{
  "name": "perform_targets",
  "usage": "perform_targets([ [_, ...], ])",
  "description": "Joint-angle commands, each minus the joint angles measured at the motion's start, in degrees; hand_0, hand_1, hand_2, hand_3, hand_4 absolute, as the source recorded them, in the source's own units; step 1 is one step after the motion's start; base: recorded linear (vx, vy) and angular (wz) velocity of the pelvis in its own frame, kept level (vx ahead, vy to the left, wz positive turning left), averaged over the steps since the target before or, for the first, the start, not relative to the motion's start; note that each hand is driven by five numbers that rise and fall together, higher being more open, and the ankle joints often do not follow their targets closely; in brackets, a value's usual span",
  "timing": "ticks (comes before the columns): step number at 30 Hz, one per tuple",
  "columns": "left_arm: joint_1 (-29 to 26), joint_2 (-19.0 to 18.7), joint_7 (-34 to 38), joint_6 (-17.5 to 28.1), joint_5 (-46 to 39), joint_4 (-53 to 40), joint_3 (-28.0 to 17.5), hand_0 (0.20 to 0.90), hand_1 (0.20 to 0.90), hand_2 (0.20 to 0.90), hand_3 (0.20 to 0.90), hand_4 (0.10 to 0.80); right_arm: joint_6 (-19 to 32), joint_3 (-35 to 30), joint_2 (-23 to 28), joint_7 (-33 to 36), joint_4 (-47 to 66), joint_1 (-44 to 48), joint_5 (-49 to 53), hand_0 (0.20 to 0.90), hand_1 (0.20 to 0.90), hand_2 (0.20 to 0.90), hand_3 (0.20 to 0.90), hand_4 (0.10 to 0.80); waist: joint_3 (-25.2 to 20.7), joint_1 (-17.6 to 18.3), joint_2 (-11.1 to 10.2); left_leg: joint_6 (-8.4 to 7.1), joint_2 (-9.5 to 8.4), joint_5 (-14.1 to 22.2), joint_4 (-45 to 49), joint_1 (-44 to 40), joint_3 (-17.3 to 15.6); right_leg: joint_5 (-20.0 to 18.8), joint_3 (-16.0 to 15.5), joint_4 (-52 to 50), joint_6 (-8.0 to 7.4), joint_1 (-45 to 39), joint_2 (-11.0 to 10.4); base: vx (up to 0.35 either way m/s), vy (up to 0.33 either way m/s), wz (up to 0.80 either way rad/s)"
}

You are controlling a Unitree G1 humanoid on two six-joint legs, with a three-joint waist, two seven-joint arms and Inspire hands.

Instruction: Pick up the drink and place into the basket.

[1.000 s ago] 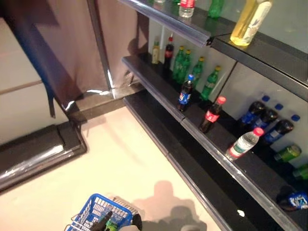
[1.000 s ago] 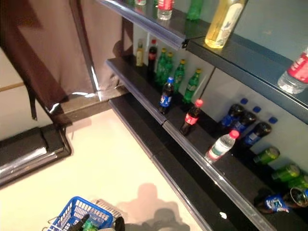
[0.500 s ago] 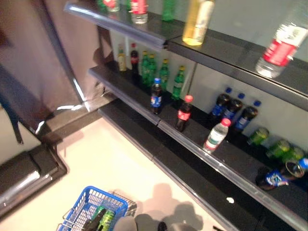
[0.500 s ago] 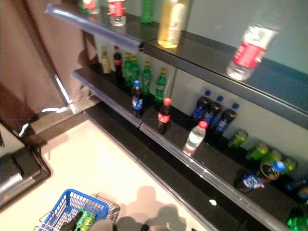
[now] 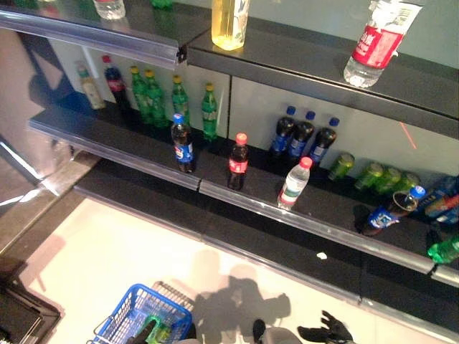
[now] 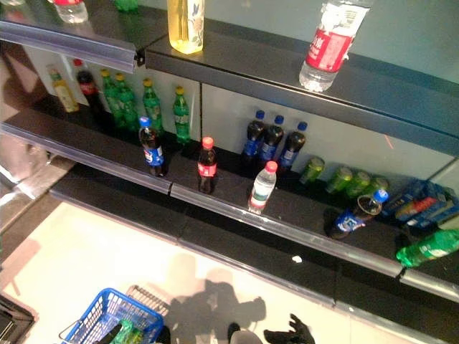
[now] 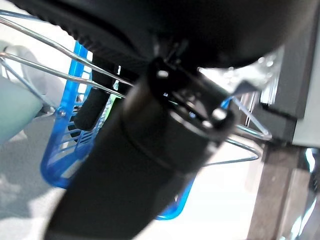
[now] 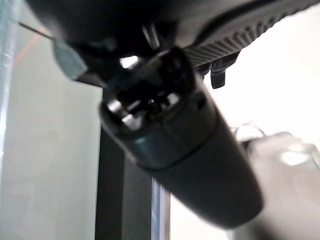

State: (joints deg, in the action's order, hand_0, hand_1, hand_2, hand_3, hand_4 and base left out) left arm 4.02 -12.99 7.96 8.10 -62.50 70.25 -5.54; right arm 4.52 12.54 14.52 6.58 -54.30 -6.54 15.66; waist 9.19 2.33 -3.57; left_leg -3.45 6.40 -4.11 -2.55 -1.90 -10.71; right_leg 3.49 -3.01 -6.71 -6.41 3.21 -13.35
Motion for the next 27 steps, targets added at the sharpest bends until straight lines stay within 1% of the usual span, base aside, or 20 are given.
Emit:
perform_targets([
  [1,-2.5,-0.5,-2.9,4.4,-2.0,-7.3,-2.7,0.300,0.300,0.300,0.200,0.100,1.8,3.0,1.9,-2.6,8.9,4.1,-2.8,0.900,0.900,0.900,0.900,0.800,-0.9,-1.1,0.3,0.40,2.34,3.7,6.3,2.1,2.4,-8.5,-2.4,4.0,-2.89,-2.1,-2.5,-0.038,-0.140,-0.50],
  [2,-2.2,0.0,-2.3,4.8,-3.3,-8.2,-2.2,0.300,0.300,0.300,0.200,0.100,0.6,4.3,2.4,-2.9,13.6,4.0,-4.2,0.900,0.900,0.900,0.900,0.800,-1.0,-1.2,0.1,-0.06,2.77,3.5,6.4,2.2,2.4,-9.2,-2.6,5.7,-3.26,-2.4,-2.4,-0.029,-0.135,-0.34],
  [3,-2.0,0.1,-2.0,4.8,-3.3,-8.6,-2.3,0.300,0.300,0.300,0.200,0.100,-0.1,4.7,2.7,-2.9,15.7,3.9,-4.8,0.900,0.900,0.900,0.900,0.800,-1.0,-1.3,0.0,-0.22,2.95,3.4,6.3,2.2,2.6,-9.3,-2.4,5.9,-3.29,-2.4,-2.3,-0.023,-0.146,-0.14],
  [4,-1.7,0.4,-1.1,4.6,-3.7,-9.6,-2.1,0.300,0.300,0.300,0.200,0.100,-1.2,6.0,3.8,-3.0,20.7,3.7,-5.8,0.900,0.900,0.900,0.900,0.800,-1.0,-1.2,-0.1,-0.52,3.47,3.2,6.1,2.0,2.9,-9.3,-2.4,6.3,-3.36,-2.7,-2.1,-0.005,-0.135,-0.09],
  [5,-1.2,0.7,0.2,4.0,-4.2,-10.7,-2.0,0.300,0.300,0.300,0.200,0.100,-2.4,7.6,5.4,-3.0,27.0,3.6,-6.1,0.900,0.900,0.900,0.900,0.800,-1.1,-1.3,-0.3,-0.75,4.00,2.9,5.6,1.5,2.9,-9.4,-2.9,6.7,-3.39,-3.1,-2.0,0.019,-0.179,-0.08],
  [6,0.3,1.3,0.7,3.7,-4.0,-11.3,-2.0,0.300,0.300,0.300,0.200,0.100,-4.6,8.3,8.4,-3.5,36.5,2.9,-6.0,0.900,0.900,0.900,0.900,0.800,-1.3,-1.0,-0.5,-1.23,4.62,2.4,4.3,0.3,2.6,-9.0,-3.4,7.2,-3.15,-4.1,-1.4,0.035,-0.136,-0.01],
  [7,0.7,1.5,0.8,3.8,-4.0,-11.3,-1.8,0.300,0.300,0.300,0.200,0.100,-5.3,8.0,9.4,-4.1,39.2,2.6,-6.3,0.900,0.900,0.900,0.900,0.800,-1.5,-0.8,-0.5,-1.30,4.71,2.3,3.9,0.0,2.5,-8.9,-3.5,7.3,-3.06,-4.3,-1.3,0.056,-0.105,-0.08],
  [8,1.3,1.8,0.9,3.9,-3.9,-11.2,-1.8,0.300,0.300,0.300,0.200,0.100,-4.2,7.3,11.3,-4.9,43.2,2.1,-6.4,0.900,0.900,0.900,0.900,0.800,-1.9,-0.5,-0.5,-1.39,4.90,2.1,3.1,-0.7,2.5,-8.5,-3.4,7.4,-2.86,-4.8,-0.8,0.046,-0.058,-0.09],
  [9,1.6,2.0,1.0,4.0,-4.1,-11.2,-2.0,0.300,0.300,0.300,0.200,0.100,-1.4,7.0,12.1,-4.3,44.5,1.7,-6.7,0.900,0.900,0.900,0.900,0.800,-2.0,-0.4,-0.5,-1.42,4.99,2.0,2.7,-1.0,2.5,-8.3,-3.4,7.5,-2.76,-5.1,-0.6,0.055,-0.058,-0.10],
  [10,2.1,2.2,1.0,4.2,-4.4,-11.3,-2.1,0.300,0.300,0.300,0.200,0.100,-1.9,5.2,13.7,-3.5,50.0,1.7,-6.8,0.900,0.900,0.900,0.900,0.800,-2.4,0.0,-0.5,-1.45,5.05,1.9,2.2,-1.5,2.6,-7.8,-3.0,7.4,-2.54,-5.3,-0.1,0.046,-0.041,-0.11],
  [11,2.5,2.6,1.1,4.3,-4.3,-11.7,-2.1,0.300,0.300,0.300,0.200,0.100,-0.1,3.9,14.5,-2.3,52.6,1.4,-6.4,0.900,0.900,0.900,0.900,0.800,-2.6,0.3,-0.4,-1.49,5.08,1.9,1.9,-1.8,2.6,-7.6,-2.9,7.4,-2.43,-5.5,0.2,0.045,-0.024,-0.10],
  [14,3.7,3.9,0.9,4.8,-3.6,-12.5,-3.1,0.300,0.300,0.300,0.200,0.100,1.9,-1.5,15.6,-1.6,61.5,0.3,-4.1,0.900,0.900,0.900,0.900,0.800,-3.5,1.2,0.0,-1.81,5.65,1.6,1.0,-2.8,1.9,-6.9,-2.9,7.4,-2.10,-6.0,0.7,0.041,0.000,-0.03],
  [19,4.7,4.5,1.9,4.2,-2.0,-13.5,-3.0,0.300,0.300,0.300,0.200,0.100,4.7,-5.3,16.3,0.6,68.4,-0.9,-2.6,0.900,0.900,0.900,0.900,0.800,-4.1,1.4,0.7,-1.86,5.74,1.6,1.2,-2.6,2.0,-5.8,-3.1,6.4,-1.90,-6.1,0.8,0.000,0.000,0.00],
  [23,4.9,4.1,1.7,3.7,-1.7,-13.2,-2.8,0.300,0.300,0.300,0.200,0.100,5.4,-6.0,16.9,3.5,70.4,0.3,-1.1,0.900,0.900,0.900,0.900,0.800,-4.1,0.9,0.8,-1.89,5.82,1.9,2.3,-2.3,2.1,-5.1,-3.7,5.5,-1.74,-6.3,0.6,0.011,0.010,0.02],
  [27,4.3,4.4,1.8,3.4,-0.5,-12.6,-1.9,0.300,0.300,0.300,0.200,0.100,5.4,-5.3,16.4,8.9,69.8,3.1,-2.2,0.900,0.900,0.900,0.900,0.800,-3.4,0.0,1.1,-2.05,5.86,2.5,4.8,-1.2,2.2,-4.4,-4.4,3.9,-1.42,-6.2,0.2,0.022,0.023,0.06],
])
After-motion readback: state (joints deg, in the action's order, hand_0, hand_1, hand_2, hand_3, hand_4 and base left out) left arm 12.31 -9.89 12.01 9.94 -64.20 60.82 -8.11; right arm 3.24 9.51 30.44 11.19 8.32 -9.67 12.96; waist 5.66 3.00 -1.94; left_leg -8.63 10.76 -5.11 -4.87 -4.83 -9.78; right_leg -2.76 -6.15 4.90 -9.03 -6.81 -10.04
